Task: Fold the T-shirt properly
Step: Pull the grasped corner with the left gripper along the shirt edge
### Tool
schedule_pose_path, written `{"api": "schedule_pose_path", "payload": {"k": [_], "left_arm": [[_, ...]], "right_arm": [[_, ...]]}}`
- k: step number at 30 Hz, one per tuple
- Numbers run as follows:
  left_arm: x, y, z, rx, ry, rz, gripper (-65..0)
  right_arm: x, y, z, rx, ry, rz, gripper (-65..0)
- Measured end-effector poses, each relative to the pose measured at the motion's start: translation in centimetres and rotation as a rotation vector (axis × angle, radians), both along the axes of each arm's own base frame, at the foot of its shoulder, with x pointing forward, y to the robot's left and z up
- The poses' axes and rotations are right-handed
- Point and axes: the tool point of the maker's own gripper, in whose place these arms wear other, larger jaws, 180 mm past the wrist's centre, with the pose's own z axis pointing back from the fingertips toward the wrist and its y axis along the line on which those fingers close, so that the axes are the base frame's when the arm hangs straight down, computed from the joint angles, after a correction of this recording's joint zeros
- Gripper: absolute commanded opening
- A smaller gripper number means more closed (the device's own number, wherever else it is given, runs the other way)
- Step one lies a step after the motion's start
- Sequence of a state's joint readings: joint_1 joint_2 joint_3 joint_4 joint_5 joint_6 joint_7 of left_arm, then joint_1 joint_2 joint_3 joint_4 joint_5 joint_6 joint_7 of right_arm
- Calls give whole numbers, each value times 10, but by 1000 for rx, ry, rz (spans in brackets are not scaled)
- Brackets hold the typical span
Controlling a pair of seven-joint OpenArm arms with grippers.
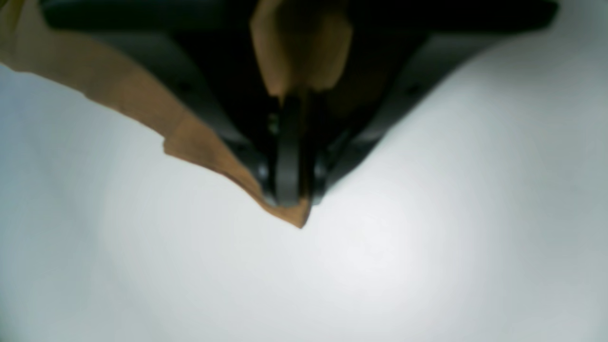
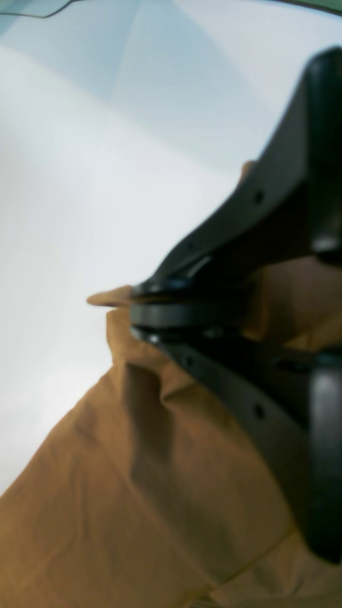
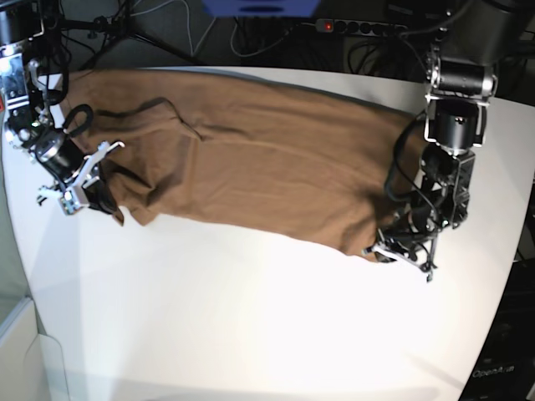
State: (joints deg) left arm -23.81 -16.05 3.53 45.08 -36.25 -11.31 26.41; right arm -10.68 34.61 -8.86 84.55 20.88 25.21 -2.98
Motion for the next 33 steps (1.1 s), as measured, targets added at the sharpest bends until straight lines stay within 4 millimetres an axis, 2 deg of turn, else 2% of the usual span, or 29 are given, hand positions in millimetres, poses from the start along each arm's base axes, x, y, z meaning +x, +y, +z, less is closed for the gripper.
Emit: {"api": "schedule_pose_path", "payload": {"k": [8, 14, 16, 21, 24, 27, 30, 33], "left_arm": [[-12, 4, 3, 21, -18, -12, -619], [-24, -18, 25, 16, -101, -76, -619], [-30, -13, 30, 6, -86, -73, -621], [-41, 28, 50, 7, -104, 24, -621], [-55, 31, 55, 8, -106, 21, -621], [-67, 29, 55, 17, -99, 8, -621], [-70, 28, 58, 16, -117, 7, -622], [-72, 31, 49, 18, -95, 18, -614]], "right_arm": [[-3, 0, -2, 0, 5, 2, -622], [-5, 13, 11, 6, -29, 37, -622], [-8, 19, 14, 1, -33, 54, -622], [-19, 28, 17, 11, -34, 75, -622], [-36, 35, 16, 18, -16, 93, -622], [-45, 28, 23, 10, -27, 72, -622], [-50, 27, 31, 13, -46, 68, -622], [-54, 28, 26, 15, -24, 75, -622]]}}
